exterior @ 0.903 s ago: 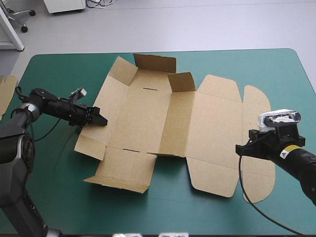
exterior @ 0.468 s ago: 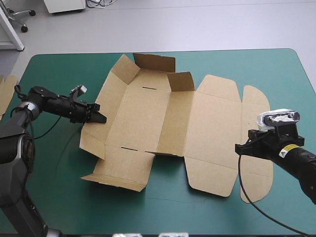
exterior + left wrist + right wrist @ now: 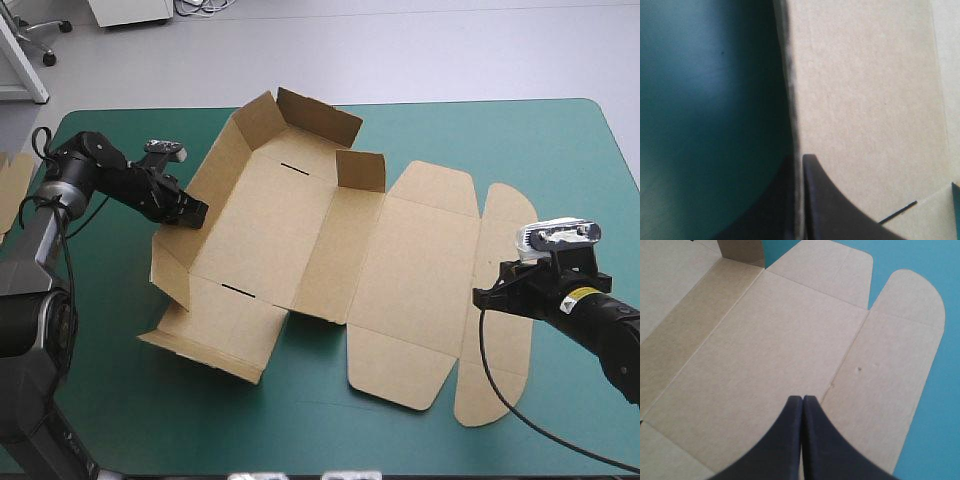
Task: Fold the box
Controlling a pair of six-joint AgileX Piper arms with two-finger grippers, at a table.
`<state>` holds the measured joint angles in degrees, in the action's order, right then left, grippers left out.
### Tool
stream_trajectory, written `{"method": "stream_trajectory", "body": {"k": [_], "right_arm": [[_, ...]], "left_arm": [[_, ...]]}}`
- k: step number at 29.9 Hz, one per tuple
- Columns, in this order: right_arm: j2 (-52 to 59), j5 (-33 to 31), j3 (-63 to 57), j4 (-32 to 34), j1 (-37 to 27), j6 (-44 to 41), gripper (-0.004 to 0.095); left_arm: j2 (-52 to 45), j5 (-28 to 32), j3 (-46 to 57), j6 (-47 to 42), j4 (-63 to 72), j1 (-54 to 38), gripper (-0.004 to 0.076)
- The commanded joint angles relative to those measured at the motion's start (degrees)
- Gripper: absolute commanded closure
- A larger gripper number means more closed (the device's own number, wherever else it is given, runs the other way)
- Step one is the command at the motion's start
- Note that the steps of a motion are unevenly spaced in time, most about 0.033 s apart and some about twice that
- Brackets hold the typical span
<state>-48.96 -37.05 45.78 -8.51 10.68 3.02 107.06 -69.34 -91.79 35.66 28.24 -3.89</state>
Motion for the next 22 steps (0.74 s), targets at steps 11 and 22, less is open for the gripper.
{"method": "stream_trajectory", "body": {"k": [11, 22], "right_arm": [[-1.62, 3.70, 2.11, -0.21, -0.52, 0.10, 0.0942], [-1.96, 3.78, 2.68, -0.09, -0.52, 0.10, 0.0942]], "left_arm": [[-12.34, -4.70, -2.03, 1.82, -11.10, 4.24, 0.0738], [-12.79, -4.33, -2.03, -0.80, -23.04, 18.53, 0.0738]]}}
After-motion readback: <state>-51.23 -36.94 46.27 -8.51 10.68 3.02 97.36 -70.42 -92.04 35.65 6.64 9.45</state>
